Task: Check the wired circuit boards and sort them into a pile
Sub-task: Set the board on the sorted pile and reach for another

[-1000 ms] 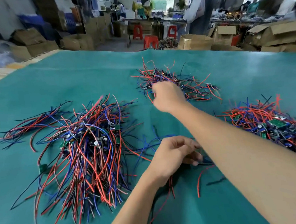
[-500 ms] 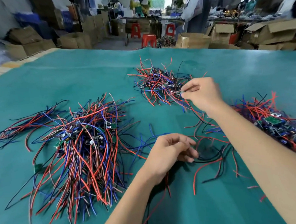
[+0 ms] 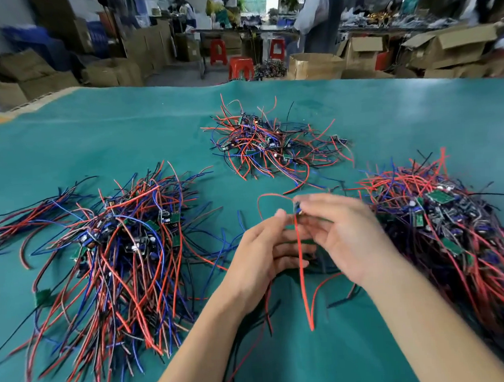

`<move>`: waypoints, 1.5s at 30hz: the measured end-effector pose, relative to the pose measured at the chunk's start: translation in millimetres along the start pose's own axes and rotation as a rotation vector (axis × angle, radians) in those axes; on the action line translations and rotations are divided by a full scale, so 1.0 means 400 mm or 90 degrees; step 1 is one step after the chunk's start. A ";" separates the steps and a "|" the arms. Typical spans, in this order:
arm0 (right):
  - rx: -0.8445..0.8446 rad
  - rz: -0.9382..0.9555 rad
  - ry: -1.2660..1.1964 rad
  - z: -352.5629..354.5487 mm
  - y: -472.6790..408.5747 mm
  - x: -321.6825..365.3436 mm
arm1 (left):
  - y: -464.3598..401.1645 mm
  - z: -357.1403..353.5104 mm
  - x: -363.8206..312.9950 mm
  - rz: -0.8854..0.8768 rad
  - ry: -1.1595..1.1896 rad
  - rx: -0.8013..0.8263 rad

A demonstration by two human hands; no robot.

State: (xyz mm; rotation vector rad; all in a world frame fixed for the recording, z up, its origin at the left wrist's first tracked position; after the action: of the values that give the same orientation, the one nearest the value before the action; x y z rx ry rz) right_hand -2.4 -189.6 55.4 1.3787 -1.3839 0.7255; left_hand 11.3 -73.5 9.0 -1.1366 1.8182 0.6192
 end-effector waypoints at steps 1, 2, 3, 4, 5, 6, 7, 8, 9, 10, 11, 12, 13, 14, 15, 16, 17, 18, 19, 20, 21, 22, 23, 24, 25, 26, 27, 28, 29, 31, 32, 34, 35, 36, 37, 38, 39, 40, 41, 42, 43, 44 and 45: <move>-0.024 0.011 0.051 0.007 -0.002 -0.020 | -0.001 0.001 0.001 -0.008 -0.019 0.008; -0.045 0.032 0.109 0.014 -0.004 -0.031 | 0.000 0.001 0.002 -0.019 -0.045 0.017; -0.057 0.055 0.154 0.018 -0.007 -0.034 | 0.001 0.001 0.003 -0.032 -0.067 0.024; -0.061 0.072 0.179 0.022 -0.009 -0.033 | 0.003 0.002 0.003 -0.043 -0.081 0.026; -0.061 0.080 0.188 0.025 -0.011 -0.030 | 0.004 0.003 0.003 -0.055 -0.092 0.025; -0.059 0.080 0.186 0.027 -0.013 -0.029 | 0.004 0.005 0.002 -0.067 -0.107 0.024; -0.058 0.079 0.186 0.031 -0.016 -0.028 | 0.005 0.006 0.000 -0.078 -0.130 0.022; -0.058 0.078 0.194 0.035 -0.019 -0.028 | 0.005 0.008 -0.001 -0.086 -0.162 0.020; -0.057 0.073 0.209 0.040 -0.023 -0.029 | 0.005 0.010 -0.002 -0.091 -0.197 0.018; -0.048 0.059 0.222 0.043 -0.026 -0.032 | 0.005 0.011 -0.003 -0.095 -0.227 0.016; -0.027 0.037 0.227 0.044 -0.030 -0.036 | 0.005 0.011 -0.004 -0.095 -0.245 0.015; 0.003 0.015 0.225 0.044 -0.032 -0.040 | 0.005 0.011 -0.005 -0.091 -0.251 0.014; 0.035 -0.001 0.223 0.043 -0.033 -0.042 | 0.006 0.010 -0.005 -0.085 -0.250 0.015; 0.058 -0.011 0.222 0.043 -0.032 -0.042 | 0.006 0.011 -0.004 -0.079 -0.247 0.015; 0.069 -0.014 0.220 0.044 -0.032 -0.040 | 0.007 0.010 -0.003 -0.074 -0.243 0.018; 0.072 -0.016 0.208 0.046 -0.031 -0.038 | 0.007 0.009 -0.002 -0.069 -0.236 0.025; 0.072 -0.019 0.187 0.050 -0.033 -0.039 | 0.009 0.005 -0.003 -0.066 -0.227 0.036; 0.069 -0.022 0.161 0.053 -0.034 -0.038 | 0.011 0.002 -0.004 -0.065 -0.219 0.048; 0.064 -0.021 0.139 0.057 -0.037 -0.038 | 0.012 0.000 -0.006 -0.065 -0.213 0.055; 0.056 -0.014 0.126 0.059 -0.038 -0.038 | 0.012 0.000 -0.009 -0.067 -0.211 0.055; 0.045 -0.002 0.122 0.062 -0.041 -0.039 | 0.012 0.002 -0.011 -0.068 -0.211 0.048; 0.028 0.014 0.122 0.064 -0.042 -0.035 | 0.011 0.005 -0.011 -0.068 -0.212 0.039; 0.005 0.035 0.124 0.069 -0.044 -0.031 | 0.010 0.006 -0.010 -0.064 -0.210 0.033; -0.026 0.058 0.122 0.076 -0.045 -0.023 | 0.010 0.006 -0.007 -0.059 -0.206 0.031; -0.063 0.085 0.118 0.087 -0.050 -0.015 | 0.010 0.004 -0.005 -0.058 -0.203 0.037; -0.098 0.108 0.110 0.099 -0.052 -0.007 | 0.011 0.002 -0.005 -0.059 -0.203 0.046; -0.127 0.127 0.099 0.112 -0.054 0.000 | 0.012 0.000 -0.004 -0.059 -0.207 0.057; -0.151 0.139 0.088 0.123 -0.056 0.006 | 0.012 -0.001 -0.003 -0.059 -0.212 0.068; -0.169 0.150 0.077 0.135 -0.058 0.011 | 0.013 -0.001 -0.002 -0.056 -0.216 0.080; -0.202 0.188 0.062 0.161 -0.062 0.028 | 0.014 -0.001 0.002 -0.048 -0.215 0.098; -0.226 0.221 0.068 0.175 -0.060 0.041 | 0.014 -0.002 0.002 -0.046 -0.216 0.106; -0.297 0.321 0.133 0.199 -0.048 0.073 | 0.015 -0.004 0.001 -0.047 -0.229 0.119; -0.333 0.378 0.180 0.202 -0.038 0.089 | 0.016 -0.005 0.001 -0.047 -0.233 0.125; -0.367 0.433 0.223 0.204 -0.027 0.104 | 0.016 -0.007 0.001 -0.046 -0.234 0.132; -0.400 0.482 0.252 0.205 -0.015 0.119 | 0.016 -0.007 0.001 -0.044 -0.230 0.137; -0.438 0.519 0.253 0.211 -0.003 0.132 | 0.016 -0.006 0.000 -0.042 -0.222 0.137; -0.474 0.539 0.222 0.222 0.007 0.142 | 0.015 -0.004 -0.001 -0.041 -0.212 0.133; -0.501 0.537 0.174 0.234 0.015 0.148 | 0.014 -0.001 -0.003 -0.041 -0.199 0.124; -0.510 0.516 0.134 0.242 0.019 0.145 | 0.013 0.002 -0.005 -0.043 -0.185 0.110; -0.498 0.476 0.111 0.240 0.017 0.132 | 0.012 0.004 -0.006 -0.047 -0.171 0.094; -0.464 0.419 0.106 0.224 0.008 0.109 | 0.011 0.007 -0.007 -0.054 -0.155 0.078; -0.412 0.356 0.126 0.195 -0.004 0.077 | 0.009 0.009 -0.008 -0.062 -0.140 0.063; -0.350 0.299 0.170 0.153 -0.013 0.043 | 0.008 0.010 -0.010 -0.069 -0.125 0.049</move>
State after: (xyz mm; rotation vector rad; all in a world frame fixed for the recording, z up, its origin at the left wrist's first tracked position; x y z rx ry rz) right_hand -9.1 -253.0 51.2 0.5123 -1.5520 0.7221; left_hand 10.8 -67.2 10.4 -1.0754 1.5895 0.5717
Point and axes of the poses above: each hand's wrist, its own y-axis away from the middle knuckle, its own z-axis out of the back of the hand, x = y × z, the point moved 6 cm from there along -y, towards the middle knuckle, and after that the axes turned 7 degrees about -z, right-handed, at the moved point
